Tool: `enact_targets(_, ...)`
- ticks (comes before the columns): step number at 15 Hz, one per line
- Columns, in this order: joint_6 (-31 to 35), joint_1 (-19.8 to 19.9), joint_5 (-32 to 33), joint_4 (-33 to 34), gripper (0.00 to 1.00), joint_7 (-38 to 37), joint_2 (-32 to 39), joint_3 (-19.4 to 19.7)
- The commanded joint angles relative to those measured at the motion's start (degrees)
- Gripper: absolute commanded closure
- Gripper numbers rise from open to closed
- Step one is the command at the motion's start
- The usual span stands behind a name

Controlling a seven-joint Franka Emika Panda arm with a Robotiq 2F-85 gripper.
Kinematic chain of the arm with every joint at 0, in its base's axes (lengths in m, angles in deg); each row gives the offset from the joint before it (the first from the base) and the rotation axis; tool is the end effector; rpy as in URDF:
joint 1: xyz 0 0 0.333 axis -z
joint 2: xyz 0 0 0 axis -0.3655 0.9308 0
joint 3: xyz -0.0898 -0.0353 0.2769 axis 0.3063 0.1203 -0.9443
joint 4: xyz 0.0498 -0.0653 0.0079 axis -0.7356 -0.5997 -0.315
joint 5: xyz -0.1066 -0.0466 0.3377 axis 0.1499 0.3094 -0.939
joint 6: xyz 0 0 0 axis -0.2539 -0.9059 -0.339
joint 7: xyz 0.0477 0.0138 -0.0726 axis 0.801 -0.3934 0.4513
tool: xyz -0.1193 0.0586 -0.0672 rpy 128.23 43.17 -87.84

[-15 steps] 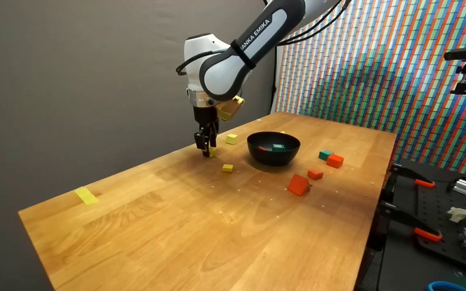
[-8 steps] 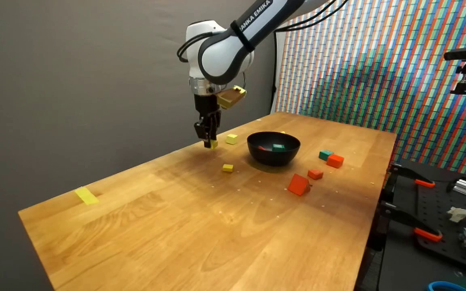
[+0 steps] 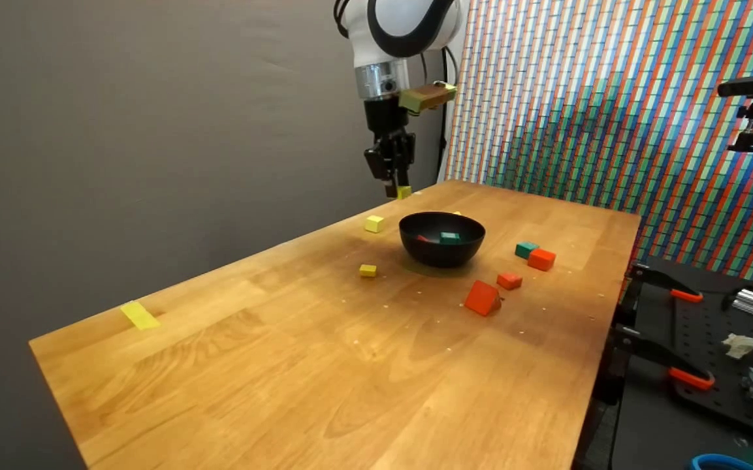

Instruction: Put all the blocks inside the black bowl

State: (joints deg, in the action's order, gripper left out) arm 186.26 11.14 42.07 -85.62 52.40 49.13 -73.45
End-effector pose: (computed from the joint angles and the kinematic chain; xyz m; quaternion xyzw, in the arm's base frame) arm 0.5966 0.0984 0.2287 0.9943 0.0508 -0.0592 0.0734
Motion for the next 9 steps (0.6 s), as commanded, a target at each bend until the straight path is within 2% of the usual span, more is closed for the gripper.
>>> enact_targets(1, 1.9, 4.5, -6.7, -13.4, 0.76, -1.2, -7.1, -0.4)
enact_targets(4, 6.1, 7.0, -10.6, -18.4, 0.74, -1.9, -8.0, 0.2)
enact_targets(5, 7.9, 7.4, -11.2, -19.9, 0.32, -2.0, -8.5, 0.3)
enact_targets(7, 12.2, 7.6, -11.7, -22.6, 0.24, -2.1, -10.2, 0.2)
enact_targets(9, 16.8, 6.8, -10.6, -25.4, 0.09, -1.6, -13.2, 0.0)
